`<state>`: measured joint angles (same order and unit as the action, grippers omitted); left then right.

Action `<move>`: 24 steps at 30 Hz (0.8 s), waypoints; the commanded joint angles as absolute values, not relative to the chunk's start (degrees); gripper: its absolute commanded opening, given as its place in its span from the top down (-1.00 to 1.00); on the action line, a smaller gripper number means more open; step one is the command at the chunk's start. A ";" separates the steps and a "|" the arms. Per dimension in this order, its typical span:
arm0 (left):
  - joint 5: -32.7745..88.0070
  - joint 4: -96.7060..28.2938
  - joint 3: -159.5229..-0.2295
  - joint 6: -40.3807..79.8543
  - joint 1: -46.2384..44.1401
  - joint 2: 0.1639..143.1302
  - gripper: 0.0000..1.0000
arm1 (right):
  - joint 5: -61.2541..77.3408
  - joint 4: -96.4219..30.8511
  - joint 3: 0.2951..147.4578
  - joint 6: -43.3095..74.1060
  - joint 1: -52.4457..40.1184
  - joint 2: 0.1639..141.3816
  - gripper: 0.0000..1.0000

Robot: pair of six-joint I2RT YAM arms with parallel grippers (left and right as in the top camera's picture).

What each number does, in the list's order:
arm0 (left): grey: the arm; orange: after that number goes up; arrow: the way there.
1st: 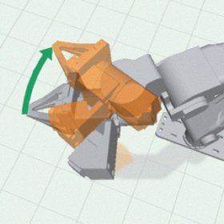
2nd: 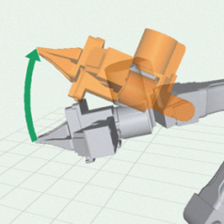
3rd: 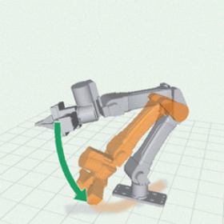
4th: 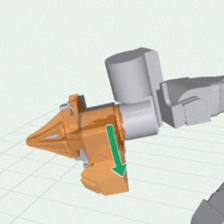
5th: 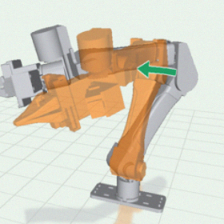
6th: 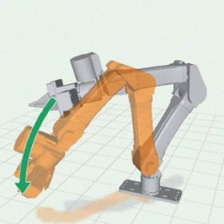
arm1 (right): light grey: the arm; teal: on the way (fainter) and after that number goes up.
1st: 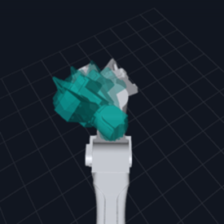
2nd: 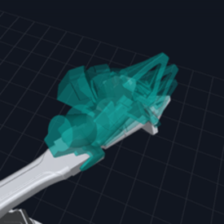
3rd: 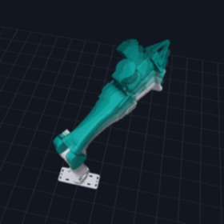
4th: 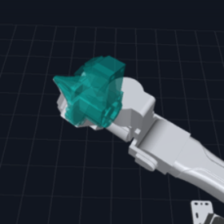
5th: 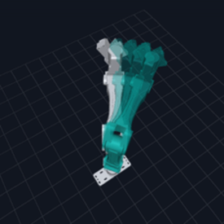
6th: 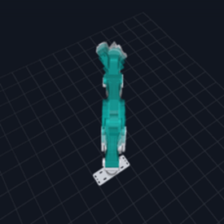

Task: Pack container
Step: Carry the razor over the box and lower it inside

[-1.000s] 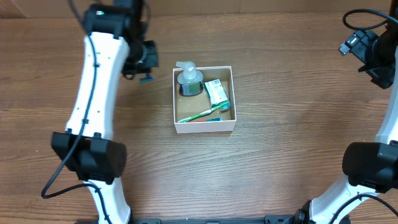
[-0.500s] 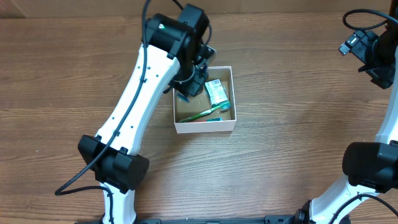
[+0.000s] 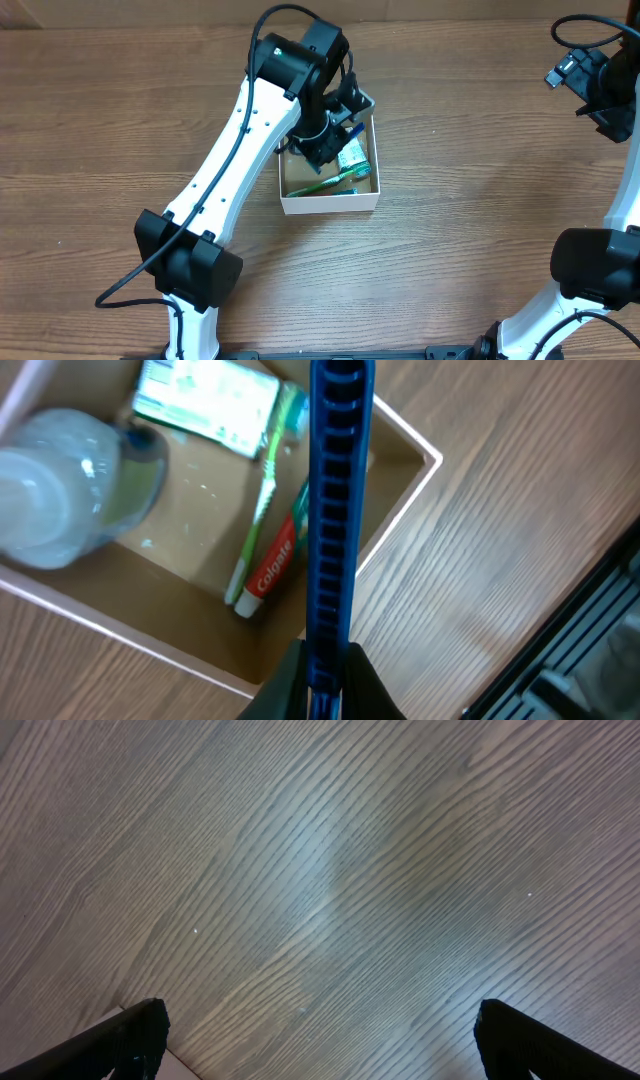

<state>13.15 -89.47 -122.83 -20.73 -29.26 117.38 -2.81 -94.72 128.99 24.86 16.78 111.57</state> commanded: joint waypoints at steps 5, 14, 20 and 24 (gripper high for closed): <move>14.41 -87.18 -115.35 -31.64 -29.36 117.23 0.62 | -2.72 -94.61 129.40 25.17 16.51 110.96 -1.00; 8.38 -81.10 -109.19 -33.04 -29.39 117.23 0.65 | -2.72 -94.61 129.38 25.17 16.51 110.96 -1.00; 8.38 -79.24 -108.77 -30.76 -29.39 117.23 0.58 | -2.72 -94.61 129.38 25.17 16.51 110.96 -1.00; 8.88 -81.23 -110.59 -26.63 -29.76 117.21 0.01 | -2.72 -94.61 129.38 25.17 16.51 110.96 -1.00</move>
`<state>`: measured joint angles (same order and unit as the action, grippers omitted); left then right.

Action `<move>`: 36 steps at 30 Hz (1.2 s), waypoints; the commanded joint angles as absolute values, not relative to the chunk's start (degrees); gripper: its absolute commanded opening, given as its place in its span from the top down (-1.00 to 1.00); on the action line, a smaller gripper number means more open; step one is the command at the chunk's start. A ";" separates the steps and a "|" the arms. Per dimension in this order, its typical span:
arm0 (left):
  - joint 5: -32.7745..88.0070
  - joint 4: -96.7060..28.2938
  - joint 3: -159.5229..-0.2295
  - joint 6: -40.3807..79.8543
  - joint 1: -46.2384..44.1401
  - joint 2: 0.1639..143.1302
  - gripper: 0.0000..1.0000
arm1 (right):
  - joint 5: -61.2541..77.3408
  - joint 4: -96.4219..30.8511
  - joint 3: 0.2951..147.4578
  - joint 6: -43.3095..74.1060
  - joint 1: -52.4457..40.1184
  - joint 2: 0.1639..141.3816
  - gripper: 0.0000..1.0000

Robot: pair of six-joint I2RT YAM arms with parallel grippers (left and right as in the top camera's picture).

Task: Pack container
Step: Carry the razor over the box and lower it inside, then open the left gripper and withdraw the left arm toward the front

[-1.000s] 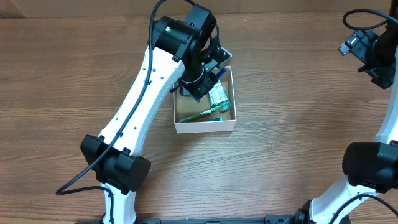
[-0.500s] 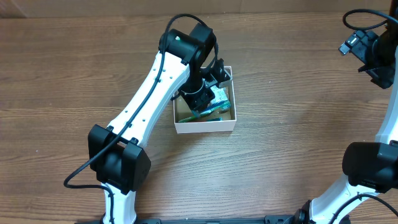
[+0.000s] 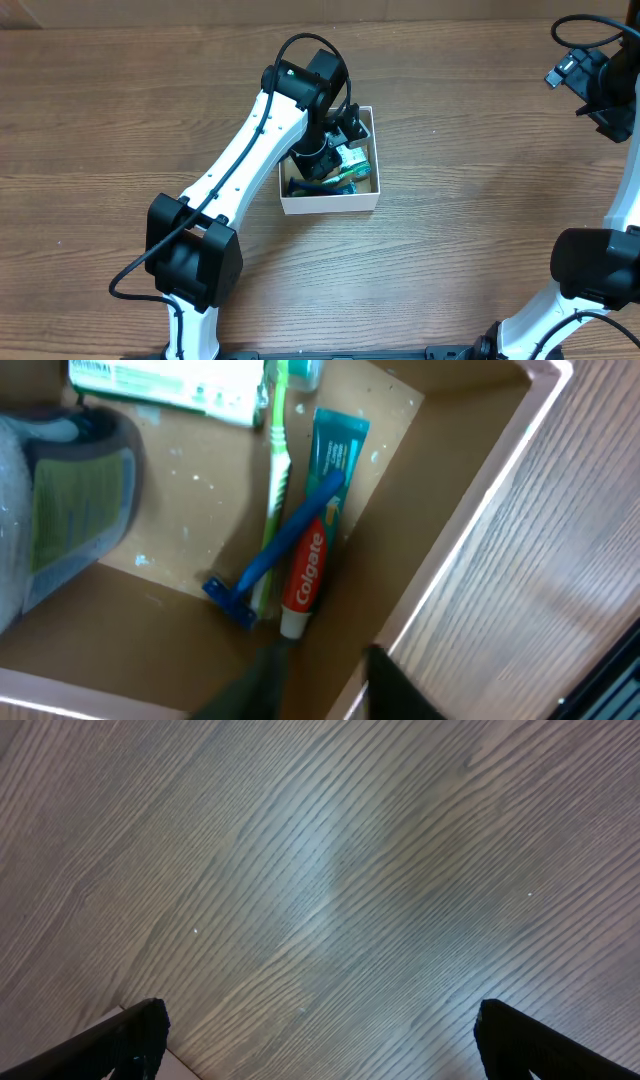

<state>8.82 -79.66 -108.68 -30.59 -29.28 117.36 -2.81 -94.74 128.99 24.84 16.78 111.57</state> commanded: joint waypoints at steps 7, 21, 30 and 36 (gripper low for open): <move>8.60 -87.48 -119.87 -14.48 -29.67 115.96 -1.00 | -2.72 -94.61 129.40 25.17 16.51 110.96 -1.00; -10.66 -92.03 -122.74 8.16 -27.77 84.55 -1.00 | -2.72 -94.61 129.38 25.17 16.51 110.96 -1.00; -16.67 -94.24 -113.99 17.52 -27.73 69.73 -1.00 | -2.72 -94.61 129.38 25.17 16.51 110.96 -1.00; -18.24 -86.80 -94.74 22.81 -27.73 55.33 -1.00 | -2.72 -94.61 129.38 25.17 16.51 110.96 -1.00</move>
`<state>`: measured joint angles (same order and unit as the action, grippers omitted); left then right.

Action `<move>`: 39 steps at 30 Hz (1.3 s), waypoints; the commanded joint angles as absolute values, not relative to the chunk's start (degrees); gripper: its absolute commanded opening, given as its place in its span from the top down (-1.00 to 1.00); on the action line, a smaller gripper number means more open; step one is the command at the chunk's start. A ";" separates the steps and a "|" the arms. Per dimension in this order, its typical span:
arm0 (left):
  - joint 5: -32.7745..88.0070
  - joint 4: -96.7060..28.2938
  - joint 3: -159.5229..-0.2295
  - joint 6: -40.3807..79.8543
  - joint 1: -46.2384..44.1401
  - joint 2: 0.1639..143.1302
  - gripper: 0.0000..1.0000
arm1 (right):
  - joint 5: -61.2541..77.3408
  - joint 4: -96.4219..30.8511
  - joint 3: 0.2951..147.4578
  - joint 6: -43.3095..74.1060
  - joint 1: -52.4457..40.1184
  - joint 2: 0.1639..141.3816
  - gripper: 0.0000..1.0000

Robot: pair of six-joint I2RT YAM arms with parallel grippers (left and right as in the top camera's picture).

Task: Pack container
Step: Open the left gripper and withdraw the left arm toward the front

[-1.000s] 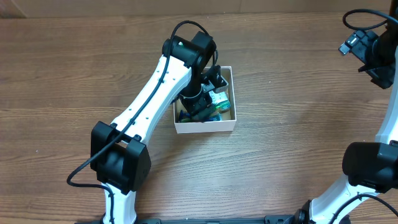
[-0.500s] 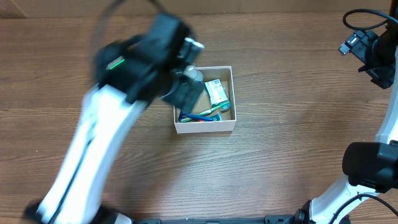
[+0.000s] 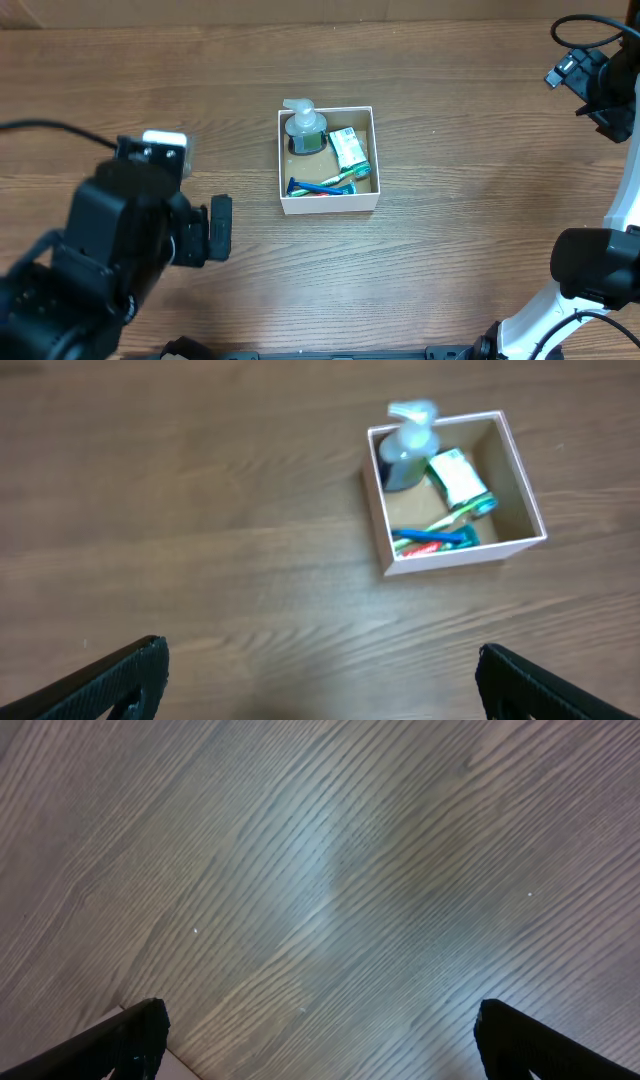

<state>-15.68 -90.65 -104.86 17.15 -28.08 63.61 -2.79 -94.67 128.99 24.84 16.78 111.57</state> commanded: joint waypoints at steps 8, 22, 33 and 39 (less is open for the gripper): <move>-18.41 -64.40 -63.83 25.78 -27.73 30.79 -1.00 | -2.72 -94.61 129.40 25.17 16.51 110.96 -1.00; -18.00 -40.86 -30.89 25.76 -27.73 22.87 -1.00 | -2.72 -94.61 129.40 25.17 16.51 110.96 -1.00; -18.59 -37.21 -17.23 22.72 -27.73 22.87 -1.00 | -2.72 -94.61 129.40 25.17 16.51 110.96 -1.00; -18.59 -36.36 -15.49 22.74 -27.73 22.85 -1.00 | -2.72 -94.61 129.38 25.17 16.51 110.96 -1.00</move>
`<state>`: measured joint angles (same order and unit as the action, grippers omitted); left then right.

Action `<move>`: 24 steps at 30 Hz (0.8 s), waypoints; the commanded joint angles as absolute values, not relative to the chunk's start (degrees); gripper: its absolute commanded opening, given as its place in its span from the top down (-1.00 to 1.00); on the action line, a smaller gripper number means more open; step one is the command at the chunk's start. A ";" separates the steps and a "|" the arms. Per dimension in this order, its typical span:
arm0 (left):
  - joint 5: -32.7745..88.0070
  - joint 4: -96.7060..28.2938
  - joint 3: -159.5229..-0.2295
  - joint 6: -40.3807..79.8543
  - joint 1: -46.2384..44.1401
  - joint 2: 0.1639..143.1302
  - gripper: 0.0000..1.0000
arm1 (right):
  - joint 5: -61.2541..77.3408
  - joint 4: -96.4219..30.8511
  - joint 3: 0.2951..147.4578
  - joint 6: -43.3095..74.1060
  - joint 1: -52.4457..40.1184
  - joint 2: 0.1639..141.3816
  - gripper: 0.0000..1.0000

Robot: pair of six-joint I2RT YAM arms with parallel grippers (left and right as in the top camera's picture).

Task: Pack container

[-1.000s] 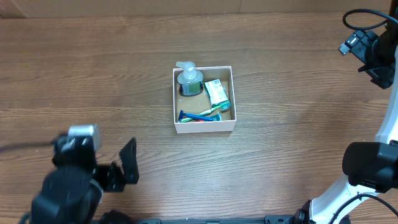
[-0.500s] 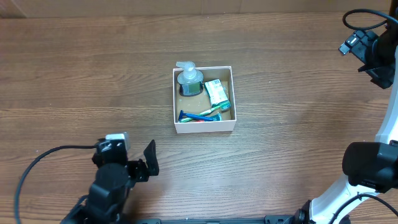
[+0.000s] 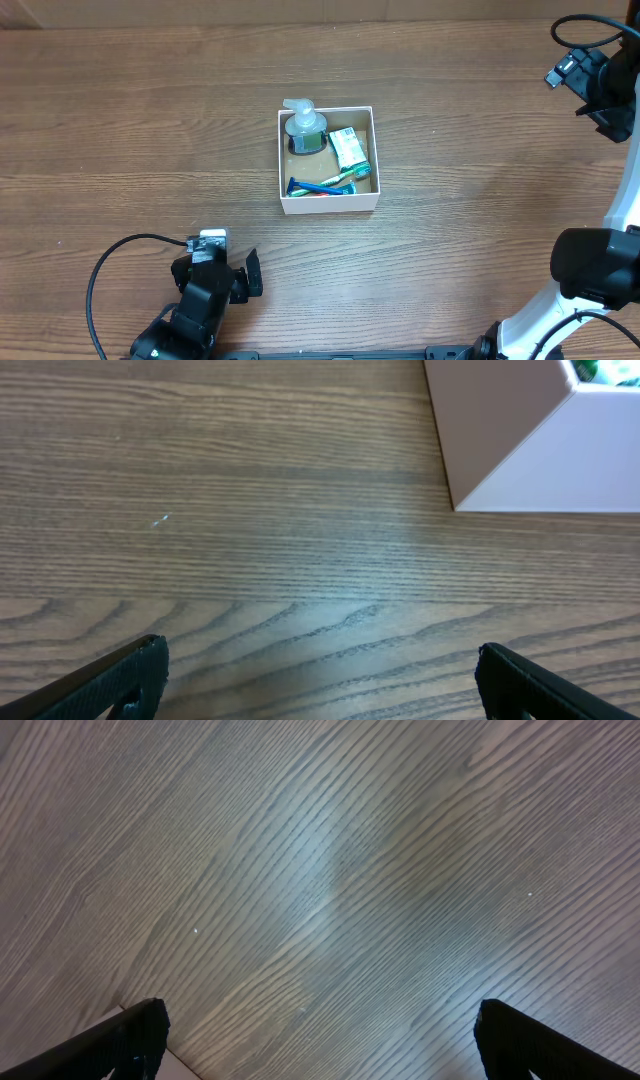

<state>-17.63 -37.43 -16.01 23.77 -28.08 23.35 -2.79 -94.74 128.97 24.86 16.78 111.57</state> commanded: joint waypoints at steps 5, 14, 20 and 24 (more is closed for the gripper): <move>-18.41 -36.64 -15.46 22.74 -27.73 22.85 -0.99 | -2.72 -94.61 129.38 25.17 16.51 110.96 -1.00; -18.41 -37.71 -15.46 22.72 -27.73 22.85 -1.00 | -2.72 -94.61 129.38 25.17 16.51 110.96 -1.00; -18.44 -37.71 -15.46 22.72 -27.73 22.85 -1.00 | -2.72 -94.61 129.40 25.17 16.51 110.96 -1.00; -19.11 -37.54 -15.46 22.70 -27.70 22.85 -1.00 | -2.72 -94.61 129.38 25.17 16.51 110.96 -1.00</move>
